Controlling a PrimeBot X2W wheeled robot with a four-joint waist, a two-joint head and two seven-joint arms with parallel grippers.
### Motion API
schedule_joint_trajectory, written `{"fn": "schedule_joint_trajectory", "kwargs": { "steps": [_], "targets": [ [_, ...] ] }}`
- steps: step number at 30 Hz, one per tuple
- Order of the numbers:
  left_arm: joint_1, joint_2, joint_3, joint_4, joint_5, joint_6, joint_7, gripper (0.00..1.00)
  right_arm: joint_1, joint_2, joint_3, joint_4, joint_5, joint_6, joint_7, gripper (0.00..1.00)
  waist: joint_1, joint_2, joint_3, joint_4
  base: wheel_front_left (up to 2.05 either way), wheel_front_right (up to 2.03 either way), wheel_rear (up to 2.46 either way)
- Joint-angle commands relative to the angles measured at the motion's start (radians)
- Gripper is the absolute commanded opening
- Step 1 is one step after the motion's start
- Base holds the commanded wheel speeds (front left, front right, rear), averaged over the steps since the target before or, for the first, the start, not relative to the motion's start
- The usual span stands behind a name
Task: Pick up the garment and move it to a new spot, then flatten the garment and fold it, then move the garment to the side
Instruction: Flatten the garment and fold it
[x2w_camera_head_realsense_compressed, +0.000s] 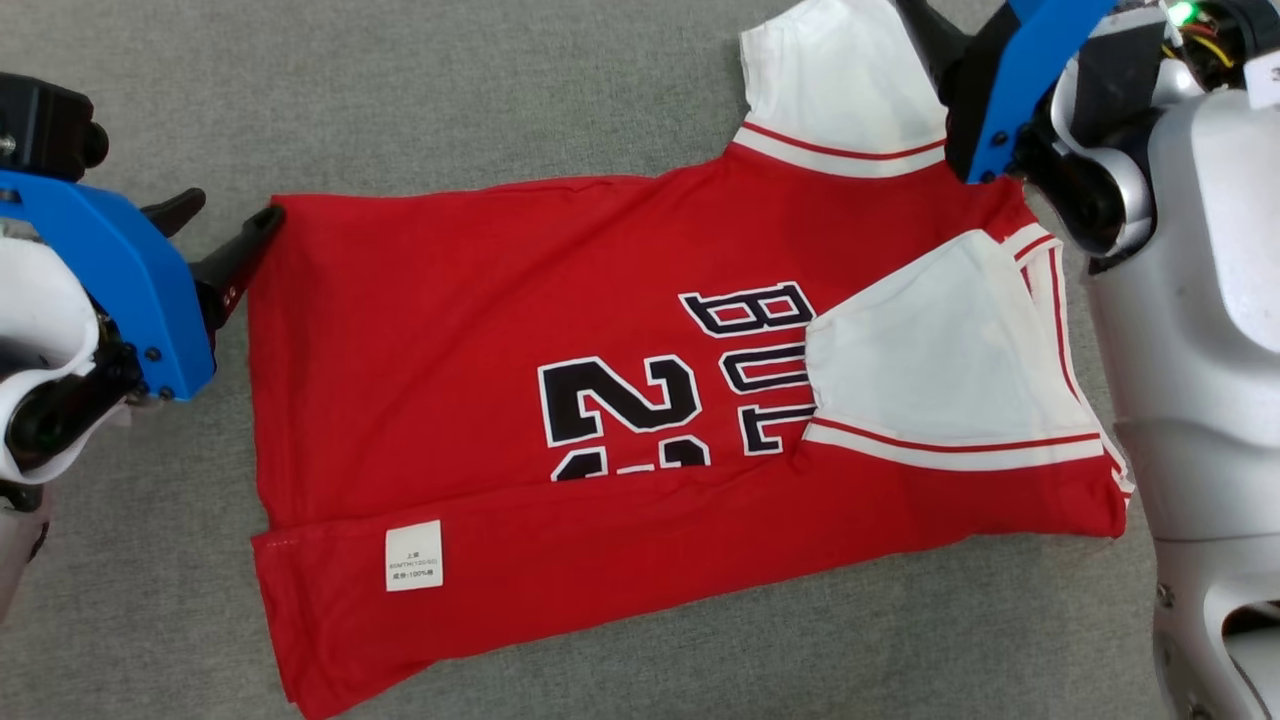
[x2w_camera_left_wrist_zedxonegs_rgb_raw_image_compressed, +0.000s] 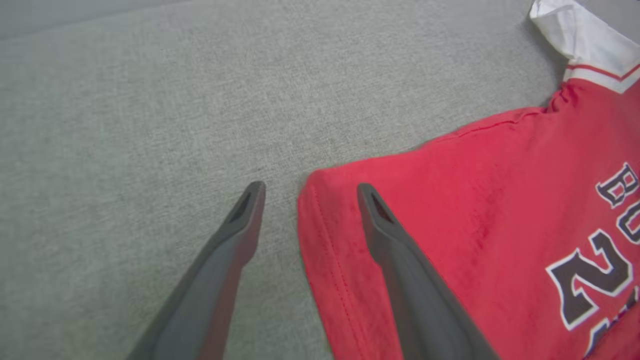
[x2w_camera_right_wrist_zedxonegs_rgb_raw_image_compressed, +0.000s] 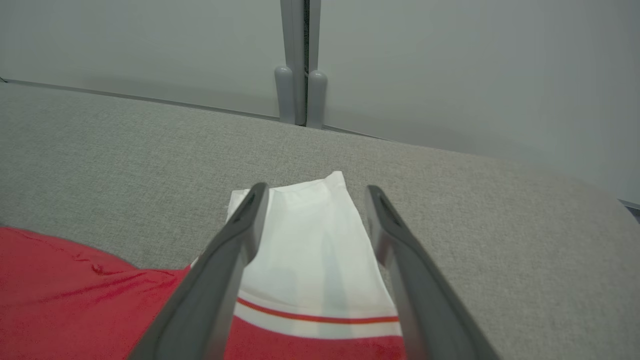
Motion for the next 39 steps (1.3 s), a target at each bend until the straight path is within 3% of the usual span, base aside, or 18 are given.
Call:
{"fn": "schedule_joint_trajectory", "kwargs": {
  "steps": [1, 11, 12, 13, 14, 20, 29, 30, 31, 32, 39],
  "targets": [
    [-0.02, -0.005, -0.003, 0.013, -0.001, -0.004, 0.005, 1.0, -0.026, -0.007, 0.009, 0.014, 0.002, 0.001, -0.01, 1.0, -0.0002, 0.0, 0.011, 0.0, 0.0, 0.0, 0.0],
    [-0.071, -0.033, -0.03, 0.131, 0.026, 0.004, 0.02, 1.0, -0.141, -0.038, 0.068, 0.141, 0.039, 0.001, -0.083, 1.0, -0.0002, 0.0, 0.085, -0.025, 0.0, 0.0, 0.0],
    [-0.074, -0.035, -0.035, 0.139, 0.033, 0.005, 0.021, 0.84, -0.147, -0.044, 0.071, 0.151, 0.042, 0.001, -0.085, 1.0, -0.0002, 0.0, 0.09, -0.023, 0.0, 0.0, 0.0],
    [-0.076, -0.038, -0.044, 0.144, 0.039, 0.004, 0.023, 0.11, -0.156, -0.052, 0.074, 0.163, 0.043, 0.001, -0.083, 1.0, -0.0002, 0.0, 0.097, -0.018, 0.0, 0.0, 0.0],
    [-0.073, -0.045, -0.049, 0.151, 0.038, 0.011, 0.029, 0.0, -0.163, -0.059, 0.076, 0.174, 0.044, 0.001, -0.08, 1.0, -0.0002, 0.0, 0.102, -0.011, 0.0, 0.0, 0.0],
    [-0.078, -0.099, -0.087, 0.133, 0.084, 0.019, -0.024, 0.0, -0.203, -0.119, 0.084, 0.243, 0.028, 0.001, -0.038, 1.0, -0.0002, 0.0, 0.129, 0.066, 0.0, 0.0, 0.0],
    [-0.105, -0.201, -0.149, 0.126, 0.138, -0.019, -0.141, 0.0, -0.233, -0.202, 0.078, 0.338, -0.005, 0.001, 0.048, 1.0, -0.0002, 0.0, 0.171, 0.199, 0.0, 0.0, 0.0],
    [-0.108, -0.211, -0.149, 0.131, 0.144, -0.02, -0.155, 0.0, -0.234, -0.207, 0.075, 0.339, -0.002, 0.001, 0.057, 0.65, -0.0002, 0.0, 0.174, 0.206, 0.0, 0.0, 0.0],
    [-0.113, -0.217, -0.149, 0.137, 0.152, -0.018, -0.171, 0.0, -0.237, -0.215, 0.071, 0.339, -0.004, 0.001, 0.057, 0.08, -0.0002, 0.0, 0.177, 0.211, 0.0, 0.0, 0.0],
    [-0.117, -0.222, -0.145, 0.143, 0.157, -0.014, -0.191, 0.0, -0.236, -0.215, 0.056, 0.343, 0.001, 0.0, 0.058, 0.0, -0.0002, 0.0, 0.177, 0.213, 0.0, 0.0, 0.0],
    [-0.087, -0.253, -0.088, 0.207, 0.157, 0.014, -0.356, 0.0, -0.192, -0.196, -0.051, 0.3, 0.014, 0.001, -0.062, 0.0, -0.0002, 0.0, 0.131, 0.197, 0.0, 0.0, 0.0]
  ]
}}
